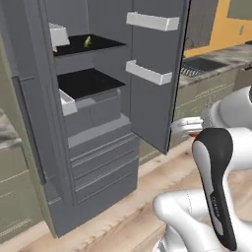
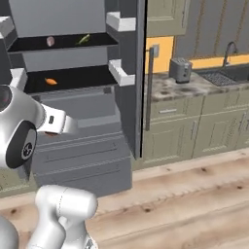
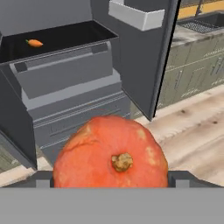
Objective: Gather the carrot and squash from the fridge and place them on a tray on the dining counter. Then gather the steak and fish from the fridge and place them on the other tray.
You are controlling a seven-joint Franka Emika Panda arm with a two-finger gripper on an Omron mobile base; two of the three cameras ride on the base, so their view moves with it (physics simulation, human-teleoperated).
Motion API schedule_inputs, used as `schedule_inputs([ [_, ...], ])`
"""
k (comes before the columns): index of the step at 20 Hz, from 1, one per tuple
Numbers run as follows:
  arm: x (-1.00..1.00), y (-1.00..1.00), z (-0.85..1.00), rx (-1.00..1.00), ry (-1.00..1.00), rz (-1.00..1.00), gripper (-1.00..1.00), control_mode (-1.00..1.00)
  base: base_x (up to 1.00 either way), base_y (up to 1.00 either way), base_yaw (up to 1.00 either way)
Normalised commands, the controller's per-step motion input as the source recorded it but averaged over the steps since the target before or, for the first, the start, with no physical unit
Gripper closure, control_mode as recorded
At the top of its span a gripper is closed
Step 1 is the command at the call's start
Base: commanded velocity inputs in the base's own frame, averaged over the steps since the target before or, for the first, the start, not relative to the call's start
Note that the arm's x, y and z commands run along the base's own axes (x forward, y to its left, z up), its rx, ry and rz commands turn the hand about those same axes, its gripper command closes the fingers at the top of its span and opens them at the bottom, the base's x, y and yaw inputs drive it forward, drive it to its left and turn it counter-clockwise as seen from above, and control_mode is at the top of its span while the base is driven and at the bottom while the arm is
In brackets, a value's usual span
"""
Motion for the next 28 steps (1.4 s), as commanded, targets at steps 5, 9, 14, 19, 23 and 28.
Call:
schedule_inputs([
  [5,0.00,0.00,0.00,0.00,0.00,0.00,1.00,1.00,-0.85,0.17,-0.45],
  [9,0.00,0.00,0.00,0.00,0.00,0.00,1.00,1.00,-0.85,0.01,-0.45],
  [14,0.00,0.00,0.00,0.00,0.00,0.00,1.00,1.00,-0.90,0.00,-0.45],
  [19,0.00,0.00,0.00,0.00,0.00,0.00,1.00,1.00,-0.95,-0.05,-0.41],
  [23,0.00,0.00,0.00,0.00,0.00,0.00,1.00,1.00,-0.85,-0.09,-0.40],
  [28,0.00,0.00,0.00,0.00,0.00,0.00,1.00,1.00,-0.61,-0.16,-0.40],
])
